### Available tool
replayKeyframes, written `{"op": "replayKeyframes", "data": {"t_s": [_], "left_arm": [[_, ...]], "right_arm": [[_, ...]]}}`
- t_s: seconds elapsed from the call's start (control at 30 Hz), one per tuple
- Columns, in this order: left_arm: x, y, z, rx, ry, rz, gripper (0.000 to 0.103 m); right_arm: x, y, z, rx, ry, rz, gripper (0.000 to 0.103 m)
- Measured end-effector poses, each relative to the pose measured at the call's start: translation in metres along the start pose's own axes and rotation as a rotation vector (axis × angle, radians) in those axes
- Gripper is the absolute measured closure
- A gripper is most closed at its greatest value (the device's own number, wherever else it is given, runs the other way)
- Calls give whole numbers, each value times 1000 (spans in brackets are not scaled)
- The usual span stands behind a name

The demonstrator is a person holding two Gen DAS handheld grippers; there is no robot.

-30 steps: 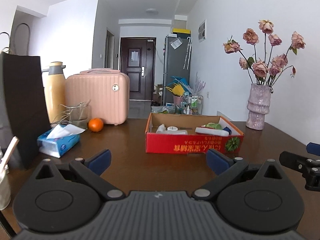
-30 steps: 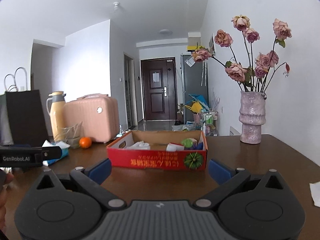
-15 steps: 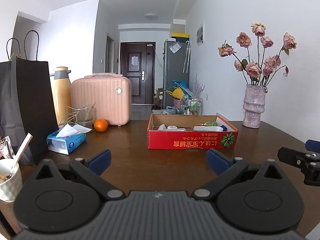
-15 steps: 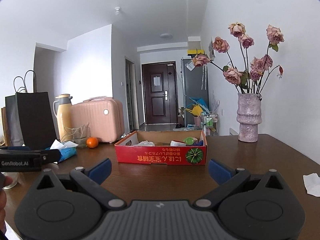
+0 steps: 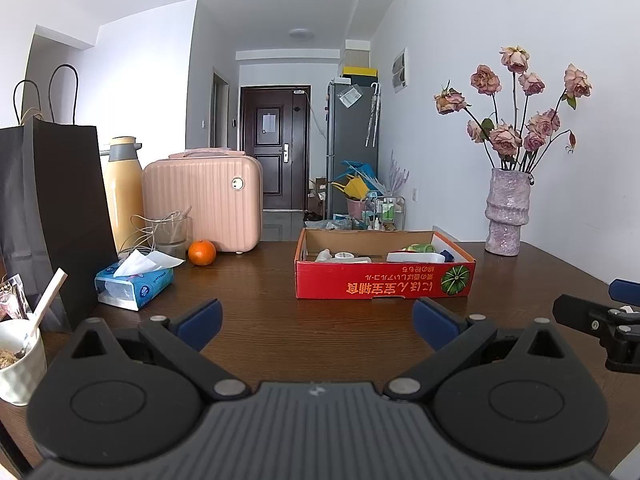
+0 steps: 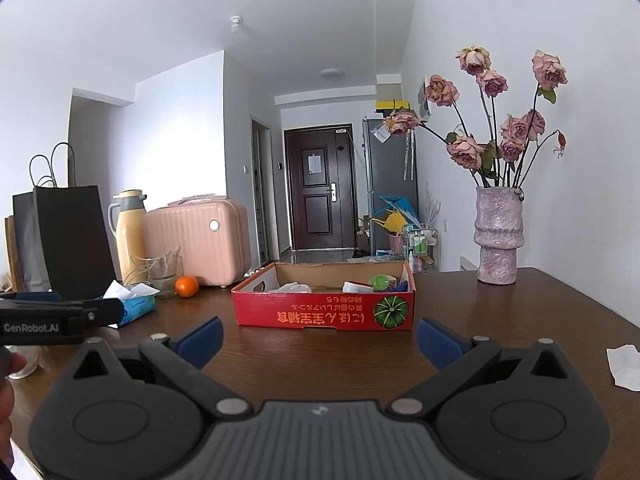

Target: Organize rigid objects

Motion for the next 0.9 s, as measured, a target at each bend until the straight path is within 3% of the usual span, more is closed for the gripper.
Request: {"op": "replayKeyframes", "data": {"t_s": [0.9], "left_arm": [[-1,-1,-1,5,0,0,0]], "right_arm": [[2,-1,-4,-5,0,-8,0]]}}
Point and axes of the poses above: each gripper's, at about its wrist camera, not at the fingertips, and x roughly the way its jaws point, z to its right, y to its top, the point moved 2 cm from there along x, roughly the way its jaws point, and after that the axes turned 2 degrees about -x, right-handed, at the moved point
